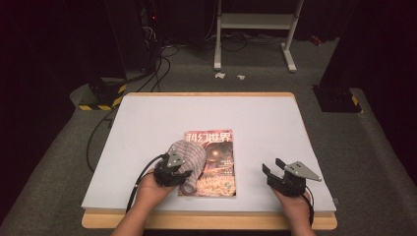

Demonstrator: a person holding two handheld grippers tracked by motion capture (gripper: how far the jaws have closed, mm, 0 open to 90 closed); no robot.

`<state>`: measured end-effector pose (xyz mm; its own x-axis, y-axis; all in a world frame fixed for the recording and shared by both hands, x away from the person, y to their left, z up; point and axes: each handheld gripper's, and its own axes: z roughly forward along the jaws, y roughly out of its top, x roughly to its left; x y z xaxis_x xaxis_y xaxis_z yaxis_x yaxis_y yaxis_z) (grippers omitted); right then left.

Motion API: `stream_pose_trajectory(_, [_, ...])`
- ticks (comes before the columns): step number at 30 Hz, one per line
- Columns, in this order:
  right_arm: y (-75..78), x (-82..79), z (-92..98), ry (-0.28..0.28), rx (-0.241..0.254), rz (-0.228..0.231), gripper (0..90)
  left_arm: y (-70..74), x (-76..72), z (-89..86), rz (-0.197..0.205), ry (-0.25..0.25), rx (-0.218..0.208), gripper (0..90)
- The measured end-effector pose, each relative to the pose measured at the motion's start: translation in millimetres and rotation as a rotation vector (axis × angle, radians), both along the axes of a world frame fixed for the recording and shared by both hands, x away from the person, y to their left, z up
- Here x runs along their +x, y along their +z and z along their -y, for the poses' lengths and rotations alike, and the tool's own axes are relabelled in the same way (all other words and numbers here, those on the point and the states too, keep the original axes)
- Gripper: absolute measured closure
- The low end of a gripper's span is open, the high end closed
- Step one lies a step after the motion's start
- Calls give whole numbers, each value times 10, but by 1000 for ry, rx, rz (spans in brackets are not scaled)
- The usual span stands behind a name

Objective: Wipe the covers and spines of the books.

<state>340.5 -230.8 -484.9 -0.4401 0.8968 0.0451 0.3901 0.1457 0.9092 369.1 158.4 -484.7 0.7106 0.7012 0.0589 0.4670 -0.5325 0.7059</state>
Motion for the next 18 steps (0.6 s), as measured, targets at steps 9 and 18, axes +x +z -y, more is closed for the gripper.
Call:
stream_pose_trajectory(9, [10,68,-136,2,-32,4,415,-17,100,615,20,-121,-18,576])
stream_pose_trajectory(18, [-8,60,-179,24,-36,-14,427,-29,109,890,13,-161,-38,568])
